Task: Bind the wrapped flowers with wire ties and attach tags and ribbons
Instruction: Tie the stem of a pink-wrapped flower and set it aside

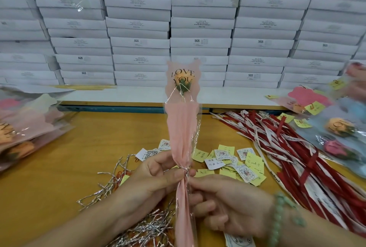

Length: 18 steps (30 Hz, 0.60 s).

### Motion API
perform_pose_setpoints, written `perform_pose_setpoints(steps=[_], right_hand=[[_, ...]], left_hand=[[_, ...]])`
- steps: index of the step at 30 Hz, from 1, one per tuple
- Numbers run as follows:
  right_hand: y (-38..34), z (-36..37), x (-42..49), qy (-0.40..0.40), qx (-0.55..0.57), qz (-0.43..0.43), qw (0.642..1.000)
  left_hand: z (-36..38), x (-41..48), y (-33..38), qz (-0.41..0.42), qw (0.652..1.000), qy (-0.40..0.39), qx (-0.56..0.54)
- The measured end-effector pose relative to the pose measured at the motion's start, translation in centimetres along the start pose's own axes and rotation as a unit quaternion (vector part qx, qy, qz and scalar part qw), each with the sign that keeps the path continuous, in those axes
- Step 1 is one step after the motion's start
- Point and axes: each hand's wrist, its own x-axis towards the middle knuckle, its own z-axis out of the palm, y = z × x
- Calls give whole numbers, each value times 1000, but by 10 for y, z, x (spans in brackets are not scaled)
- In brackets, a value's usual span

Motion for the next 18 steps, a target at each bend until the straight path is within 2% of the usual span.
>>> perform_pose_setpoints(steps=[4, 6, 7, 9, 10, 11, 13, 14, 15, 16, 18], right_hand=[[-6, -4, -3, 49, -193, -27, 980], [-15, -8, -9, 78, -322, -46, 942], [-20, -9, -13, 95, -394, -57, 912], [-32, -16, -19, 159, -532, -85, 827], [-38, -23, -22, 212, -596, -100, 768], [-45, -31, -26, 273, -661, -113, 690], [-59, -49, -32, 385, -766, -107, 504], [-65, -60, -34, 423, -789, -93, 436], [-69, -70, -35, 448, -800, -66, 394], [-70, -79, -34, 463, -803, -34, 373], [-70, -92, -31, 469, -806, 20, 361]], left_hand=[[-1, 0, 1, 3, 1000, -11, 0], [-1, 0, 2, 3, 1000, -10, 0], [-1, -1, 2, 3, 1000, -6, 4], [0, -1, 2, -1, 1000, 1, 14], [0, -1, 2, -5, 1000, 3, 19], [0, -1, 2, -8, 1000, 5, 23], [0, -1, 2, -12, 1000, 7, 28], [0, -1, 2, -13, 999, 8, 30], [0, -1, 2, -13, 999, 10, 32], [-1, -1, 2, -12, 999, 10, 33], [-1, -1, 1, -10, 999, 11, 36]])
